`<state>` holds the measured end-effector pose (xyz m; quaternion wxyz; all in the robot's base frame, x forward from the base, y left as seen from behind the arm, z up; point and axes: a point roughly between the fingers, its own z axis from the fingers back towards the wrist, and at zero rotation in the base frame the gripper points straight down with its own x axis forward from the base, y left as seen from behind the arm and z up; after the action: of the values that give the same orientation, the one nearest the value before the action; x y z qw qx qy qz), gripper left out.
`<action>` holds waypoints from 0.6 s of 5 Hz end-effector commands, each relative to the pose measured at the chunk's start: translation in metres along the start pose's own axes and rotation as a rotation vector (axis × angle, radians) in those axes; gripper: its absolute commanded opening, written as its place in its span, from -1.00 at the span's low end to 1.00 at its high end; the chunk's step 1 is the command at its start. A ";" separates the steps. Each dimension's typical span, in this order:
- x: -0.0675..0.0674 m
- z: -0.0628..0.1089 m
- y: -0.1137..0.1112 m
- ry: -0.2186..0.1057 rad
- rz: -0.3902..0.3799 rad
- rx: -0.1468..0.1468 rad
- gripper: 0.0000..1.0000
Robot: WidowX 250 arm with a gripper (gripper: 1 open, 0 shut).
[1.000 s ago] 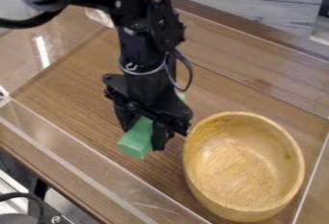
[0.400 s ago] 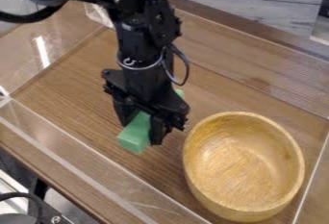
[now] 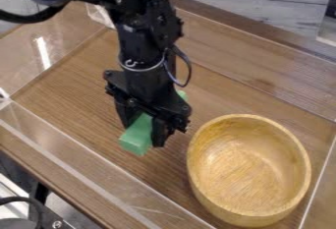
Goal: Remove the green block from inside the brown bowl and put it on the table
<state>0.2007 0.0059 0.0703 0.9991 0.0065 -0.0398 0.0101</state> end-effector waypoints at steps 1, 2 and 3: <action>0.011 0.007 0.003 -0.045 0.006 0.002 -1.00; 0.012 0.006 0.005 -0.046 0.004 0.002 -1.00; 0.012 0.005 0.005 -0.046 0.002 0.002 -1.00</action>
<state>0.2030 0.0089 0.0665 0.9991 0.0066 -0.0413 0.0059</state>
